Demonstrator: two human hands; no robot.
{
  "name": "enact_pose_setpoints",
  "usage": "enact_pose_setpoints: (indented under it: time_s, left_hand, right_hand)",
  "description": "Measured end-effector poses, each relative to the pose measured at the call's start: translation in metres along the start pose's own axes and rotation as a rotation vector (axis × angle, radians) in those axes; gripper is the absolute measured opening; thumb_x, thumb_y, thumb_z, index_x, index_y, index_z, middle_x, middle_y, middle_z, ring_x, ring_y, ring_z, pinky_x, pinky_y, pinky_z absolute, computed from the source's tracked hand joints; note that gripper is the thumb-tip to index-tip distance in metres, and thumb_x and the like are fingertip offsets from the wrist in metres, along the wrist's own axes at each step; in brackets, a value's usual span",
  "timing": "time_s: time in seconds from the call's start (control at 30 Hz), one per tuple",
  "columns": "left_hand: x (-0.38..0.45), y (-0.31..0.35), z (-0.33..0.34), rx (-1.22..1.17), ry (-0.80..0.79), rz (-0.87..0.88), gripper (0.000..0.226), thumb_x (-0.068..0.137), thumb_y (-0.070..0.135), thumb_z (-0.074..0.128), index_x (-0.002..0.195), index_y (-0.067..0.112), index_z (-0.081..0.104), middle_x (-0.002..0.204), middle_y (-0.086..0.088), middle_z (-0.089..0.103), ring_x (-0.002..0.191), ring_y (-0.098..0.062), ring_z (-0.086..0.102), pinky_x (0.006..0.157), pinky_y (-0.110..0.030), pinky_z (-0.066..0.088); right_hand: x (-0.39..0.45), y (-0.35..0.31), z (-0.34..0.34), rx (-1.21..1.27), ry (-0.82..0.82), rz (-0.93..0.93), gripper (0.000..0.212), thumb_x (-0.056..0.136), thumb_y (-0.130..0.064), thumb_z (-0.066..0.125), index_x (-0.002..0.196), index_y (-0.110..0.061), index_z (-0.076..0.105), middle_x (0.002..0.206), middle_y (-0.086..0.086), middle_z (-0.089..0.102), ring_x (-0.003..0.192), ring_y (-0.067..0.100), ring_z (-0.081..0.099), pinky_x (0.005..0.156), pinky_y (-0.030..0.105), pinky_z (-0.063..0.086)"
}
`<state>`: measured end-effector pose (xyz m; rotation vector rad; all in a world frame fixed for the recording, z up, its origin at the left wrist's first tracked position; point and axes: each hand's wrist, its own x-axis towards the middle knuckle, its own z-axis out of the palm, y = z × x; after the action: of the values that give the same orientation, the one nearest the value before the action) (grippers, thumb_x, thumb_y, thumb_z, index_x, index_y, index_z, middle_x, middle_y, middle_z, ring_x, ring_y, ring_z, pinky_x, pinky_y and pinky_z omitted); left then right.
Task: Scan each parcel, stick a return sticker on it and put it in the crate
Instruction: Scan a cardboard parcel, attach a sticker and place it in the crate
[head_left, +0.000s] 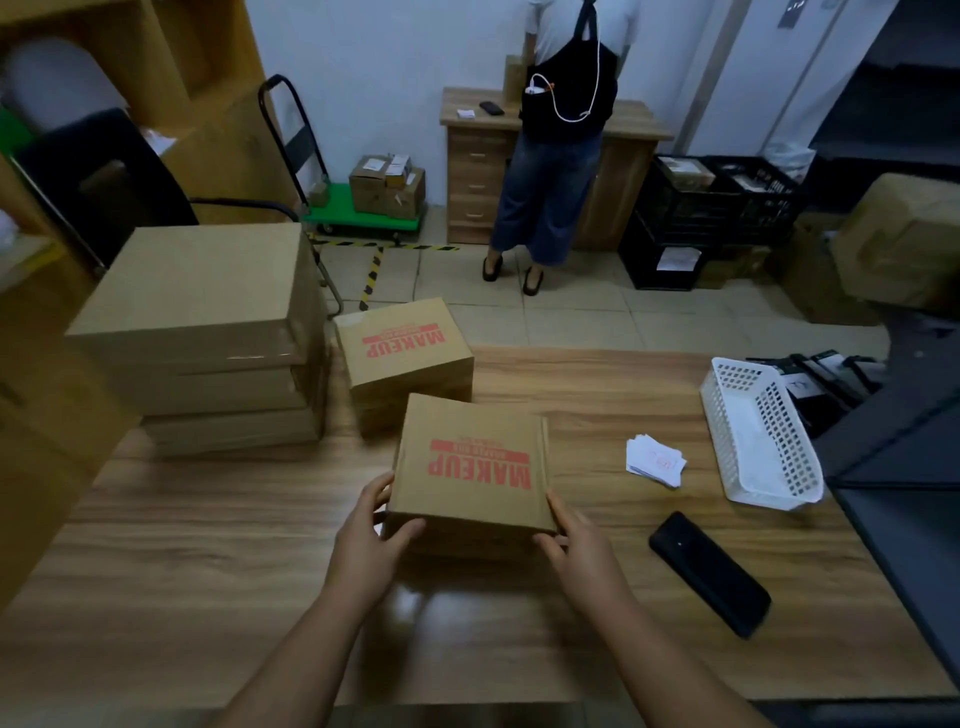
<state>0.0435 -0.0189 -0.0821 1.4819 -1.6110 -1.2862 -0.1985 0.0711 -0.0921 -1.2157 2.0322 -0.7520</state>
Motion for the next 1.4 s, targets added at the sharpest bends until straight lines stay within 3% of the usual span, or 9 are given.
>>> enact_pose_setpoints:
  time_s: [0.13,0.27,0.37,0.5,0.77,0.93,1.03,1.17,1.4]
  left_hand:
    - [0.006,0.027,0.011,0.168,0.121,0.187,0.082,0.066,0.030,0.088,0.134,0.043,0.043,0.126,0.013,0.056,0.117,-0.014,0.053,0.099,-0.038,0.046]
    - [0.011,0.051,0.028,0.350,0.098,0.153,0.079,0.068,0.047,0.084,0.137,0.043,0.044,0.159,0.004,0.019,0.143,-0.023,0.022,0.115,-0.049,0.027]
    - [0.009,0.060,0.042,0.206,0.034,0.103,0.072,0.071,0.035,0.085,0.134,0.040,0.050,0.158,0.002,0.022,0.144,-0.016,0.026,0.114,-0.033,0.029]
    - [0.008,0.068,0.061,0.116,0.111,0.269,0.065,0.064,0.007,0.088,0.124,0.015,0.062,0.131,0.013,0.044,0.114,0.026,0.040,0.093,0.001,0.035]
    - [0.014,0.067,0.068,0.119,0.135,0.081,0.102,0.058,0.038,0.092,0.144,0.028,0.039,0.132,0.011,0.047,0.115,-0.008,0.053,0.094,-0.026,0.047]
    - [0.010,0.059,0.074,0.213,0.046,0.142,0.076,0.064,0.047,0.085,0.131,0.042,0.049,0.130,0.017,0.050,0.126,-0.011,0.044,0.105,-0.034,0.038]
    - [0.014,0.055,0.080,0.371,-0.010,0.091,0.088,0.062,0.067,0.077,0.140,0.041,0.043,0.151,0.009,0.036,0.138,-0.018,0.032,0.113,-0.046,0.031]
    - [0.009,0.045,0.089,0.584,-0.033,-0.026,0.086,0.074,0.067,0.068,0.147,0.043,0.030,0.160,0.005,0.019,0.143,-0.024,0.022,0.114,-0.042,0.026]
    - [0.008,0.045,0.096,0.610,-0.013,-0.042,0.082,0.079,0.074,0.054,0.149,0.044,0.025,0.161,0.005,0.013,0.145,-0.023,0.018,0.116,-0.044,0.025]
  right_hand:
    - [0.006,0.014,-0.023,-0.003,-0.127,0.043,0.061,0.094,-0.007,0.059,0.147,-0.026,0.037,0.133,-0.014,0.050,0.120,0.005,0.053,0.094,0.017,0.039]
    - [0.022,0.017,-0.044,-0.040,-0.019,0.040,0.046,0.094,-0.013,0.056,0.139,-0.020,0.050,0.136,0.003,0.051,0.126,0.019,0.050,0.102,0.028,0.041]
    - [0.035,-0.004,-0.055,0.135,0.036,0.017,0.037,0.095,-0.032,0.061,0.130,-0.022,0.057,0.125,0.001,0.055,0.113,0.015,0.055,0.091,0.027,0.046]
    - [0.043,-0.028,-0.059,0.271,-0.033,-0.054,0.067,0.077,-0.066,0.063,0.131,-0.027,0.054,0.124,-0.001,0.057,0.108,0.008,0.058,0.096,0.034,0.051]
    - [0.044,-0.013,-0.061,0.390,-0.140,-0.097,0.051,0.096,-0.020,0.061,0.134,-0.043,0.036,0.116,-0.028,0.052,0.098,-0.013,0.052,0.076,0.003,0.045]
    - [0.045,0.004,-0.071,0.570,-0.138,0.015,0.049,0.099,-0.020,0.053,0.123,-0.062,0.046,0.133,-0.011,0.056,0.120,0.012,0.056,0.105,0.044,0.047]
    - [0.047,0.017,-0.079,0.429,-0.026,0.045,0.045,0.098,-0.014,0.045,0.130,-0.044,0.053,0.140,-0.006,0.052,0.124,0.015,0.052,0.106,0.041,0.044]
    - [0.047,0.029,-0.086,0.189,0.117,-0.070,0.032,0.095,-0.040,0.056,0.126,-0.031,0.057,0.132,-0.004,0.051,0.125,0.016,0.049,0.105,0.042,0.044]
    - [0.054,0.028,-0.086,-0.005,-0.032,-0.019,0.074,0.086,-0.073,0.037,0.144,-0.027,0.046,0.152,-0.003,0.038,0.140,0.018,0.031,0.114,0.042,0.027]
